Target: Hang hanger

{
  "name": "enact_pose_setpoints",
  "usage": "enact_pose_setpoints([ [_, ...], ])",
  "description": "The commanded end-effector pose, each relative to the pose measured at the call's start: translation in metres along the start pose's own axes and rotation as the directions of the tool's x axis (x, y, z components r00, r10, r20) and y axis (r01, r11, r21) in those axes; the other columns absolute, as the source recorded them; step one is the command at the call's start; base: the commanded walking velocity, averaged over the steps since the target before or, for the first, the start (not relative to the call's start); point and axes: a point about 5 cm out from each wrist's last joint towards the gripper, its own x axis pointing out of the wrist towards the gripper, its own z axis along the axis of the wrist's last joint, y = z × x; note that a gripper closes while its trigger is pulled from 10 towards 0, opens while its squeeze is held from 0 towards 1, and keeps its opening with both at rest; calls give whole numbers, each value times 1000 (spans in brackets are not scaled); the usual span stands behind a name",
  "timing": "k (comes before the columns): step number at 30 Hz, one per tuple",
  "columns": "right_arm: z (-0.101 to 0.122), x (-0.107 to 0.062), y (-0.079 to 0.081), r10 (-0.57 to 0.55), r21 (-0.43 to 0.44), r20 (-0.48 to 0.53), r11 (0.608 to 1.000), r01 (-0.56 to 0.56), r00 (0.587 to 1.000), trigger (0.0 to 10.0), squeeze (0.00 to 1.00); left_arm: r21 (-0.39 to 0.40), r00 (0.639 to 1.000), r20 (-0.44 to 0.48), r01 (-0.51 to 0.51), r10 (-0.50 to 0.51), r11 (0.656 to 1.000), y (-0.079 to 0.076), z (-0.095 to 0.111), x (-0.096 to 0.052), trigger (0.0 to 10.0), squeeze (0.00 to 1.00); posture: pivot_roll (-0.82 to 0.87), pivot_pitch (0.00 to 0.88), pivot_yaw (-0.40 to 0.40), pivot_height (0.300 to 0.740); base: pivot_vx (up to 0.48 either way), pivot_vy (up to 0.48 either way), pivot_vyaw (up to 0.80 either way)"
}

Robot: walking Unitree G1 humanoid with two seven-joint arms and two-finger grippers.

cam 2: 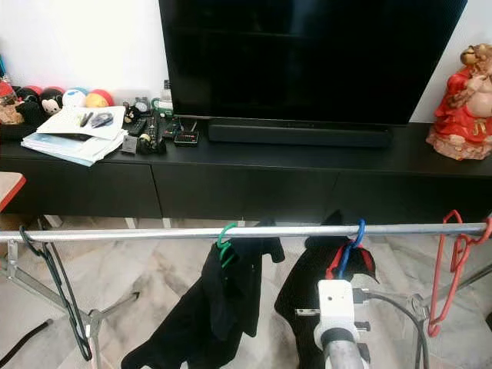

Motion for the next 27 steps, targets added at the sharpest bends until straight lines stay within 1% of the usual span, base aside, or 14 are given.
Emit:
enact_pose_setpoints([
  [1, 0, 2, 5, 56, -37, 3, 998, -56, 998, 0, 0, 20, 999, -35, 10, -9, 1000, 0, -6, -2, 10000, 0, 78, 42, -40, 740, 0, 0, 0],
  [5, -3, 4, 7, 90, -98, -15, 991, -92, 996, 0, 0, 19, 999, -36, 10, -9, 1000, 0, -7, -2, 10000, 0, 77, 42, -39, 740, 0, 0, 0],
  [6, -7, 5, 8, 119, -184, -41, 975, -124, 992, 0, 0, 19, 999, -38, 10, -10, 1000, 0, -7, -2, 10000, 0, 79, 43, -39, 740, 0, 0, 0],
  [7, -7, 5, 8, 119, -184, -41, 975, -124, 992, 0, 0, 19, 999, -38, 10, -10, 1000, 0, -7, -2, 10000, 0, 79, 43, -39, 740, 0, 0, 0],
  [8, -11, 5, 9, 138, -235, -72, 960, -152, 988, 0, 0, 18, 999, -39, 11, -10, 1000, -1, -7, -2, 10000, 0, 79, 43, -39, 740, 0, 0, 0],
  [9, -14, 4, 8, 139, -243, -91, 957, -157, 986, 0, 0, 18, 999, -39, 11, -10, 1000, -1, -7, -2, 10000, 0, 79, 43, -39, 740, 0, 0, 0],
  [12, -15, 4, 8, 140, -247, -98, 956, -161, 985, 0, 0, 17, 999, -40, 11, -11, 1000, -2, -8, -2, 10000, 0, 82, 45, -39, 740, 0, 0, 0],
  [15, -23, 3, 8, 145, -271, -146, 945, -181, 979, 0, 0, 16, 999, -43, 14, -14, 1000, -2, -8, -2, 10000, 0, 81, 45, -39, 740, 0, 0, 0],
  [19, -20, 5, 5, 111, -279, -125, 950, -142, 986, 0, 0, 16, 999, -45, 15, -14, 1000, -1, -8, -2, 10000, 0, 79, 45, -37, 740, 0, 0, 0],
  [22, -12, 8, -2, 48, -209, -76, 976, -63, 996, 0, 0, 17, 999, -49, 14, -13, 1000, 0, -8, -2, 10000, 0, 80, 44, -37, 740, 0, 0, 0],
  [24, -10, 9, -2, 36, -178, -62, 983, -47, 997, 0, 0, 17, 999, -49, 13, -12, 1000, 1, -8, -2, 10000, 0, 80, 44, -37, 740, 0, 0, 0],
  [25, -8, 9, -3, 27, -156, -53, 987, -35, 998, 4353, 0, 17, 999, -50, 12, -11, 1000, 1, -8, -2, 10000, 0, 80, 44, -37, 740, 0, 0, 0],
  [26, -5, 10, -4, 16, -125, -42, 992, -21, 999, 10000, 0, 17, 999, -52, 11, -11, 1000, 2, -9, -2, 10000, 0, 80, 43, -38, 740, 0, 0, 0],
  [27, -4, 10, -4, 9, -99, -34, 995, -12, 999, 10000, 0, 17, 999, -53, 11, -10, 1000, 2, -9, -2, 10000, 0, 80, 43, -38, 740, 0, 0, 0],
])
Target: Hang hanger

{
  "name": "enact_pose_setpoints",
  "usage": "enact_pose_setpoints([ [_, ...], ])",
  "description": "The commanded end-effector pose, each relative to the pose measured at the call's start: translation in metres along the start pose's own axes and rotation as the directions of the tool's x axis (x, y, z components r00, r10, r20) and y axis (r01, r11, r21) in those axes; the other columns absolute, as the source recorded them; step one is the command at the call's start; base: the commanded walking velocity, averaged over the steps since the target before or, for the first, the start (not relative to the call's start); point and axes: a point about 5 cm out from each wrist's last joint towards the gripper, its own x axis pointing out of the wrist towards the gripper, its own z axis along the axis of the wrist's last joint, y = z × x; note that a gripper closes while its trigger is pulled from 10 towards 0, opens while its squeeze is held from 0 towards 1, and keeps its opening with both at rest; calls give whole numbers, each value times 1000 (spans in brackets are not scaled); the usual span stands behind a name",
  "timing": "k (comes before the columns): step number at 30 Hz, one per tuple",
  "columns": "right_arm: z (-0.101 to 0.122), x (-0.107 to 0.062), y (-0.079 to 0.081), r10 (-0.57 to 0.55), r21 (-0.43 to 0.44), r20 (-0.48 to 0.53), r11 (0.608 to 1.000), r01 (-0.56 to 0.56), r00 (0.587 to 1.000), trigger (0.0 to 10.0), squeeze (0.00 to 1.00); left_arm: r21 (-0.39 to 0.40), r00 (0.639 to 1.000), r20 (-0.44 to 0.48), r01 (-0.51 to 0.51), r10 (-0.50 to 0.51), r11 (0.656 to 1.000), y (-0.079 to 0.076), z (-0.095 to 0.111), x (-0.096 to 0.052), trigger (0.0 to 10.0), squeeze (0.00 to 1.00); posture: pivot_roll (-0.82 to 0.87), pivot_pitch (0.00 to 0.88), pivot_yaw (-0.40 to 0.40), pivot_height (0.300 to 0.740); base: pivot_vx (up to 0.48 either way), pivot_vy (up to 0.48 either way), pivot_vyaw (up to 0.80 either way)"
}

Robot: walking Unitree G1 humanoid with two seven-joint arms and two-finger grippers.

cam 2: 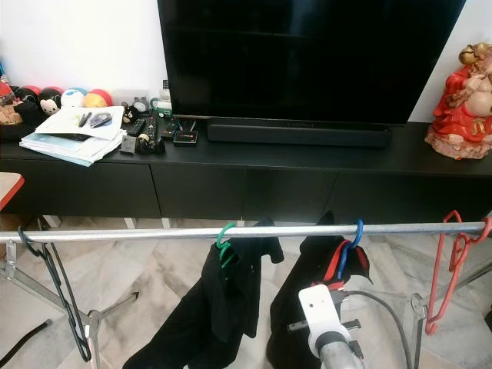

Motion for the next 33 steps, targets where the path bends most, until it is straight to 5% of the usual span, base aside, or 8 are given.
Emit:
enact_pose_setpoints([
  [1, 5, 0, -5, -33, 52, 25, 998, 31, 999, 10000, 0, 19, 999, -34, 4, -3, 1000, 2, -7, -2, 10000, 0, 80, 43, -38, 740, 0, 0, 0],
  [5, 6, 0, -4, -35, 102, 28, 994, 32, 999, 10000, 0, 19, 999, -37, 2, -2, 1000, 3, -7, -2, 10000, 0, 80, 43, -38, 740, 0, 0, 0],
  [6, 6, 0, -4, -34, 110, 29, 993, 30, 999, 10000, 1000, 19, 999, -38, 2, -1, 1000, 3, -8, -3, 10000, 0, 82, 45, -39, 740, 0, 0, 0],
  [19, 10, -9, 1, -18, 103, 87, 995, 9, 996, 10000, 1000, 21, 999, -36, 5, -4, 1000, 1, -9, -3, 10000, 0, 79, 38, -37, 740, 0, 0, 0],
  [23, 21, -16, 2, -50, 165, 175, 986, 20, 983, 10000, 1000, 26, 1000, -30, 9, -8, 1000, 0, -7, -2, 10000, 0, 78, 30, -37, 740, 0, 0, 0],
  [33, 16, -29, -2, -113, 224, 177, 972, 72, 978, 10000, 1000, 32, 999, -34, 14, -13, 999, -3, -7, -1, 10000, 0, 76, 20, -37, 740, 0, 0, 0],
])
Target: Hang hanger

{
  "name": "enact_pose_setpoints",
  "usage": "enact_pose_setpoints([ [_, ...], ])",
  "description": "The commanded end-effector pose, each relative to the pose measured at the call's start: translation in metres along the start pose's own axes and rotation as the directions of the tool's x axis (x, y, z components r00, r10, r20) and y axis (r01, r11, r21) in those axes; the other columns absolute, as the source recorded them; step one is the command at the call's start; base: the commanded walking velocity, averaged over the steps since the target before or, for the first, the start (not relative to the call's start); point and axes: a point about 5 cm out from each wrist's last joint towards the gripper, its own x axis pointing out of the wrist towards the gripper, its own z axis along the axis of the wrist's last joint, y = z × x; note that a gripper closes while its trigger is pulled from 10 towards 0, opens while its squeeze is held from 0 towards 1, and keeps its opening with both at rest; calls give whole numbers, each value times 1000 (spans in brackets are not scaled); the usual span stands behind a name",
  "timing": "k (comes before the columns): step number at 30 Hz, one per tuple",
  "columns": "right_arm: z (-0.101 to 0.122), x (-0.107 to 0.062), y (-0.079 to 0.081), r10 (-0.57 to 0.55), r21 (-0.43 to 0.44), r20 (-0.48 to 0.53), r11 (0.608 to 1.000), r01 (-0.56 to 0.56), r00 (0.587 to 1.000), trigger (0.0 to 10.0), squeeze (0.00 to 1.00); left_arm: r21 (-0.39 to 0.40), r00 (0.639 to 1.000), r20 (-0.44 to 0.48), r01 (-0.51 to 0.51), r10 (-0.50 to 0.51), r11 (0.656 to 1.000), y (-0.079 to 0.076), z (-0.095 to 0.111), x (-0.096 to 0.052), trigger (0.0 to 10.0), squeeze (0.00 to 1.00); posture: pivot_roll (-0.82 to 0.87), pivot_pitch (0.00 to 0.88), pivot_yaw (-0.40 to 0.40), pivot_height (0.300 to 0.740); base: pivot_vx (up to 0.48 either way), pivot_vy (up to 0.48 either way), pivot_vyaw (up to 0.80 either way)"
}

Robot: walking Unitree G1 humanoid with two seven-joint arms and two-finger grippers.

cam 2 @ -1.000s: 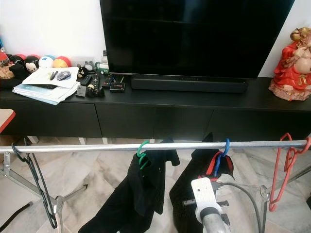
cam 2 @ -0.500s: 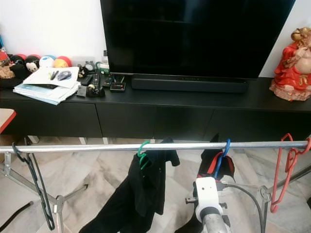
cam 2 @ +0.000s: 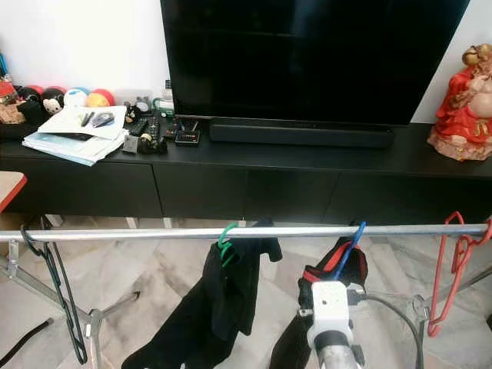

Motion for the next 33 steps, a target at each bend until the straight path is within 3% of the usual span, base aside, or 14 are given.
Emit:
enact_pose_setpoints([
  [1, 8, -1, -5, -32, 30, 42, 999, 31, 999, 10000, 1000, 7, 1000, -19, 4, -3, 1000, -2, -4, -1, 10000, 0, 76, 20, -37, 740, 0, 0, 0],
  [5, 15, 6, -13, -103, 74, 60, 992, 98, 993, 10000, 1000, 10, 1000, -22, 6, -6, 1000, -2, -4, 0, 10000, 0, 74, 17, -36, 740, 0, 0, 0],
  [6, 16, 9, -17, -138, 79, 51, 988, 134, 989, 10000, 0, 9, 1000, -22, 5, -5, 1000, -2, -3, 0, 10000, 0, 76, 16, -35, 740, 0, 0, 0],
  [11, 20, 23, -22, -185, 162, 22, 970, 179, 983, 10000, 0, 7, 1000, -20, 2, -2, 1000, 0, -3, 0, 10000, 0, 76, 22, -33, 740, 0, 0, 0],
  [19, 18, 44, -15, -177, 235, -83, 953, 192, 981, 10000, 0, 3, 1000, -20, 0, 0, 1000, 1, -3, -1, 10000, 0, 77, 34, -27, 740, 0, 0, 0],
  [24, 25, 60, -16, -217, 266, -91, 935, 234, 972, 10000, 0, 0, 1000, -10, -1, 1, 1000, -1, 0, 0, 10000, 0, 86, 35, -24, 740, 0, 0, 0],
  [33, 35, 69, -19, -272, 336, -60, 901, 276, 960, 10000, 0, 0, 1000, -1, -4, 4, 1000, -2, 2, 2, 10000, 0, 91, 37, -21, 740, 0, 0, 0],
])
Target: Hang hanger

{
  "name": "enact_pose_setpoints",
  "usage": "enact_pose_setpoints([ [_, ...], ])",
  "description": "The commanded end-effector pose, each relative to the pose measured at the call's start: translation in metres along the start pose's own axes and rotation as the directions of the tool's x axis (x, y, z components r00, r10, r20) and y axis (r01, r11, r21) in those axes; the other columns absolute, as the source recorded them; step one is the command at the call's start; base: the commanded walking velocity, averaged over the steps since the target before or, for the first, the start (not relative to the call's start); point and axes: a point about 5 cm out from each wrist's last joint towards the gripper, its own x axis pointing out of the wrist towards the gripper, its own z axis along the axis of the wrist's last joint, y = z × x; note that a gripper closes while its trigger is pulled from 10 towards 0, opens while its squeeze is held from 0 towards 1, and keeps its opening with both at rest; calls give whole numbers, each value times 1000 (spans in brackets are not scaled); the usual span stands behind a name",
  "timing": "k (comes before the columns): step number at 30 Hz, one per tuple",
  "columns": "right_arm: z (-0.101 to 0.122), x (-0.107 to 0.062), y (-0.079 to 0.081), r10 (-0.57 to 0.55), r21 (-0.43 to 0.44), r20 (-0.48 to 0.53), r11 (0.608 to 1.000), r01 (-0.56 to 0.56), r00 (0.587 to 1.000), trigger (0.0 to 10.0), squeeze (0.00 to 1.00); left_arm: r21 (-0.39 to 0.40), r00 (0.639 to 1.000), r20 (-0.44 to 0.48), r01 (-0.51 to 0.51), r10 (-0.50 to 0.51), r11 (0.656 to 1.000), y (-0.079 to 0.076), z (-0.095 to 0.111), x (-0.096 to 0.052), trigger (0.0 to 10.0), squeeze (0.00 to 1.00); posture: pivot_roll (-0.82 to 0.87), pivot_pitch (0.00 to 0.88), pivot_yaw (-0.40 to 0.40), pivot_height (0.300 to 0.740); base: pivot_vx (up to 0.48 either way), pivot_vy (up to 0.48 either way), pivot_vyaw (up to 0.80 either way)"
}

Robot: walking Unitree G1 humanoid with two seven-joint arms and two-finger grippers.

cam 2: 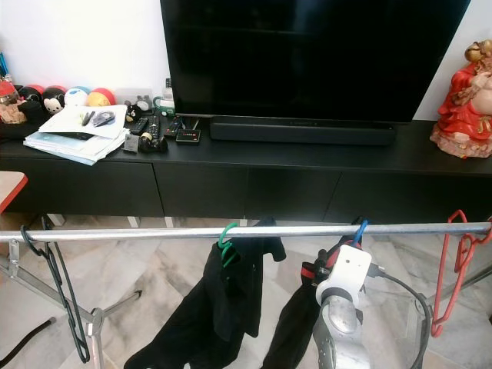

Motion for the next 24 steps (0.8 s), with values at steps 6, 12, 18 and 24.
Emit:
enact_pose_setpoints([
  [6, 5, 6, -19, -148, 58, 39, 988, 146, 988, 10000, 0, 0, 1000, -7, -2, 2, 1000, 0, -2, 0, 10000, 0, 95, 40, -21, 740, 0, 0, 0],
  [12, 2, 8, -23, -158, 57, 30, 986, 156, 987, 10000, 0, 2, 1000, -9, -2, 2, 1000, 0, -2, -1, 10000, 0, 94, 41, -20, 740, 0, 0, 0],
  [18, -1, 14, -24, -160, 36, -5, 986, 160, 987, 10000, 0, 3, 1000, -10, -1, 1, 1000, 0, -3, -1, 10000, 0, 102, 39, -17, 740, 0, 0, 0],
  [24, -1, 23, -21, -130, -4, -39, 992, 130, 991, 10000, 0, 4, 1000, -12, 0, 0, 1000, 0, -3, -1, 10000, 0, 112, 38, -16, 740, 0, 0, 0],
])
